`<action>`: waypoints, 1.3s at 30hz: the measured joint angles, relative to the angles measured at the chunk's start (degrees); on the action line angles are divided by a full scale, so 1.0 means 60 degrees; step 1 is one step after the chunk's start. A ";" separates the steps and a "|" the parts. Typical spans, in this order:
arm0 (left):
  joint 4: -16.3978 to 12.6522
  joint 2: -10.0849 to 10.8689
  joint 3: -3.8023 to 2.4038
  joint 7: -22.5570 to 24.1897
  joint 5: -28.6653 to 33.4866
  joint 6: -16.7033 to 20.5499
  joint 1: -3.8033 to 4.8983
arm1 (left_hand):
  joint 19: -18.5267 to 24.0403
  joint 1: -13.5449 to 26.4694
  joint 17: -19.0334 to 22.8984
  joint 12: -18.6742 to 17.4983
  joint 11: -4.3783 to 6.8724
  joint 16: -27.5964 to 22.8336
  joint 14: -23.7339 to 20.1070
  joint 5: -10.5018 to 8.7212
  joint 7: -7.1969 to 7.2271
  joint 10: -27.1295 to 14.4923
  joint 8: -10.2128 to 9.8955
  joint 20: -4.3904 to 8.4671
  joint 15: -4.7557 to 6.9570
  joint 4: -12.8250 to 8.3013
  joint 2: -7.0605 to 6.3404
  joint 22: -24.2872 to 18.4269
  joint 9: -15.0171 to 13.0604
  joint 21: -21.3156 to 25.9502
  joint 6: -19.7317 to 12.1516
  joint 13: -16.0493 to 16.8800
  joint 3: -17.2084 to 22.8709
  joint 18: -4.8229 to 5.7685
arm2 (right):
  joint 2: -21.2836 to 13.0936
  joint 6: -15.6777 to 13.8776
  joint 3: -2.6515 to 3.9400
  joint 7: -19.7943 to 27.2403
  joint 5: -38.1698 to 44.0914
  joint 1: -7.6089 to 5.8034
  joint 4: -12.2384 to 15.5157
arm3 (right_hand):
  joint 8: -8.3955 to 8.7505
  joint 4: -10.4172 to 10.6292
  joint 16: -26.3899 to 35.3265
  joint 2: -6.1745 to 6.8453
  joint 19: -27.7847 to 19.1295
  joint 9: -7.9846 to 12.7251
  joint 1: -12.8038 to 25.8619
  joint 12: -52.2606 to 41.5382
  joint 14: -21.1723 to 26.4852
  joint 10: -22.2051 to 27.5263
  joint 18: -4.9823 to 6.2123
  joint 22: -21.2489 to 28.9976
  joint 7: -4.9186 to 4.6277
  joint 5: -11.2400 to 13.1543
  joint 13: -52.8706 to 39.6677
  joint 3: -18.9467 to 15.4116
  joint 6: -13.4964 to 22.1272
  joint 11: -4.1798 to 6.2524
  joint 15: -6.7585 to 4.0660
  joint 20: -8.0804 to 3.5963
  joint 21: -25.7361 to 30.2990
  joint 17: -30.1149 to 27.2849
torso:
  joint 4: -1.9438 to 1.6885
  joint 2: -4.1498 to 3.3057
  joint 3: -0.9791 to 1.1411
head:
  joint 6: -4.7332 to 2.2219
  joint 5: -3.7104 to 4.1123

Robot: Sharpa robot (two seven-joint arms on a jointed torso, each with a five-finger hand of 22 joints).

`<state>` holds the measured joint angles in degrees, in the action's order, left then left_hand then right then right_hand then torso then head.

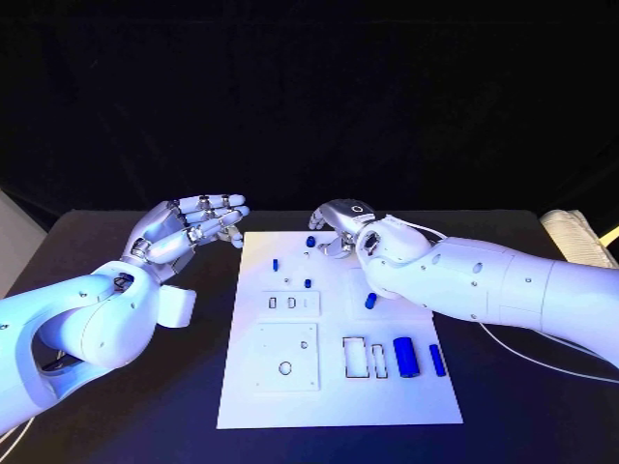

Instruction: Assemble the parts on the task board

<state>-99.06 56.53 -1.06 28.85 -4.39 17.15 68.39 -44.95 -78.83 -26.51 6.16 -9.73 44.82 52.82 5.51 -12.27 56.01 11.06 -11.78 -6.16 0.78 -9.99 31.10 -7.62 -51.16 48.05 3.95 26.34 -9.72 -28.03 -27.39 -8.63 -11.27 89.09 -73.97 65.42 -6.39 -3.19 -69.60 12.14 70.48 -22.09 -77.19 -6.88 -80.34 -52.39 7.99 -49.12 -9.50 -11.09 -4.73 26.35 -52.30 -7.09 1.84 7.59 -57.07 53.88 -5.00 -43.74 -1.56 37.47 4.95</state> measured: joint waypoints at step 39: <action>0.0349 -0.0090 0.0010 -0.0014 0.0075 -0.0074 -0.0003 | 0.0068 0.0000 0.0001 0.0000 0.0000 -0.0001 0.0001 -0.0036 0.0000 0.0000 0.0000 0.0003 0.0000 0.0000 0.0000 0.0025 0.0000 -0.0038 0.0000 0.0000 0.0000 0.0001 | -0.2387 0.1294 0.0188 -0.1047 -0.2142 -0.0556 0.1091 | -0.0264 0.2784 -0.3366 0.0052 0.2242 -0.0173 -0.0547 -1.3113 -0.0616 -0.5229 -0.0905 -0.4304 -0.0028 -0.0244 -1.1705 -0.3085 0.0168 0.0410 -0.0305 -0.0290 -0.4563 0.3512 | 0.0157 0.0060 0.0053 | -0.0063 0.0060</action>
<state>-96.97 55.99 -1.00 28.76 -3.94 16.71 68.37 -44.53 -78.83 -26.51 6.16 -9.73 44.81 52.82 5.29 -12.27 56.01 11.06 -11.76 -6.16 0.78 -9.99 31.25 -7.62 -51.38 48.05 3.95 26.34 -9.71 -42.35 -19.62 -7.50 -17.56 76.24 -77.30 71.97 -7.97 13.51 -89.80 12.45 83.93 -23.13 -80.47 -85.56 -84.04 -83.77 2.56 -74.95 -9.67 -12.55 -74.96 7.84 -51.29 -4.63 0.01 5.85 -84.45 74.95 -4.06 -43.38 -1.24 37.09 5.31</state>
